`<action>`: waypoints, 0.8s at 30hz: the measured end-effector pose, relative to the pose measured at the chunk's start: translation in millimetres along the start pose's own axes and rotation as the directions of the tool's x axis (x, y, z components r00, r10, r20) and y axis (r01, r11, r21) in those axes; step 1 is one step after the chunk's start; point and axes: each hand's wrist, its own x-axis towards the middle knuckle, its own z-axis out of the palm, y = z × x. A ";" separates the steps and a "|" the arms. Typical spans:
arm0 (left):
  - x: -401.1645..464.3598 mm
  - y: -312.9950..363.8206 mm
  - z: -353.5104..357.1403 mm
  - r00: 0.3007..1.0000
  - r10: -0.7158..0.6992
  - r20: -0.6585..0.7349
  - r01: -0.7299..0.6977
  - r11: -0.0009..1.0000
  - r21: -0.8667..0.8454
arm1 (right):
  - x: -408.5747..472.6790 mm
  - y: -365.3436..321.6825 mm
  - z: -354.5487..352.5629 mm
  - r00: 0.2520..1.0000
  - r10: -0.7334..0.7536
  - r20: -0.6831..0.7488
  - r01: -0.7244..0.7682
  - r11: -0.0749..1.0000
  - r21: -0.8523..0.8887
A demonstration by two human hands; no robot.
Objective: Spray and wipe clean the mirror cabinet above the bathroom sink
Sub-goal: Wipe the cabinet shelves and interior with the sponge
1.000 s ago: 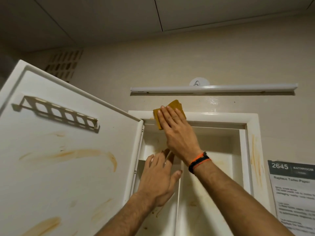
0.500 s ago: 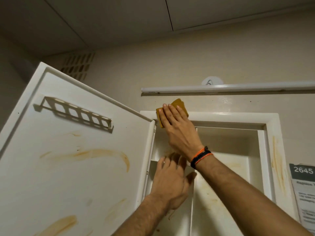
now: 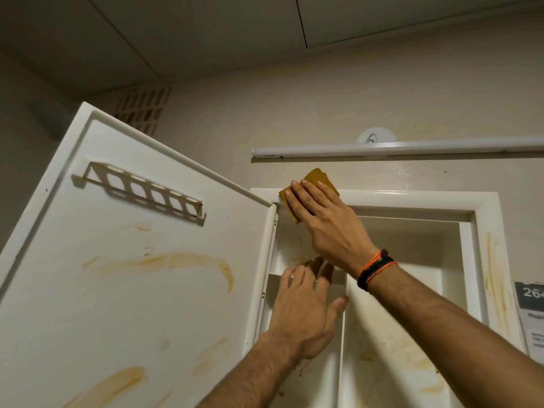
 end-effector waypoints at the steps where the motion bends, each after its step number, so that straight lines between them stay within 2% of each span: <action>1: 0.3 0.1 0.7 1.000 0.000 -0.008 0.000 1.000 -0.005 | 7.4 -3.0 -1.5 1.000 0.011 0.003 -0.011 1.000 0.012; 5: 2.5 -0.1 0.5 1.000 -0.011 -0.030 0.009 0.999 -0.042 | 47.8 -14.1 -9.8 1.000 -0.023 0.010 0.022 0.997 0.079; 8: 1.6 -0.8 0.6 1.000 -0.003 -0.025 0.003 1.000 -0.031 | 70.4 -12.6 -18.3 0.992 -0.098 0.084 0.084 0.984 0.157; 12: 2.9 -2.4 1.6 1.000 -0.004 -0.029 0.003 0.999 -0.035 | 72.5 -6.2 -25.7 0.983 -0.128 0.133 0.092 0.965 0.246; 19: 2.0 -2.6 2.0 1.000 0.004 -0.006 -0.004 1.000 0.012 | 8.1 13.9 -11.7 0.998 -0.053 0.015 0.052 0.996 0.069; 24: 2.1 1.4 0.7 1.000 -0.004 -0.002 0.004 1.000 0.002 | -21.5 11.5 0.8 0.999 0.010 0.039 -0.007 0.998 -0.063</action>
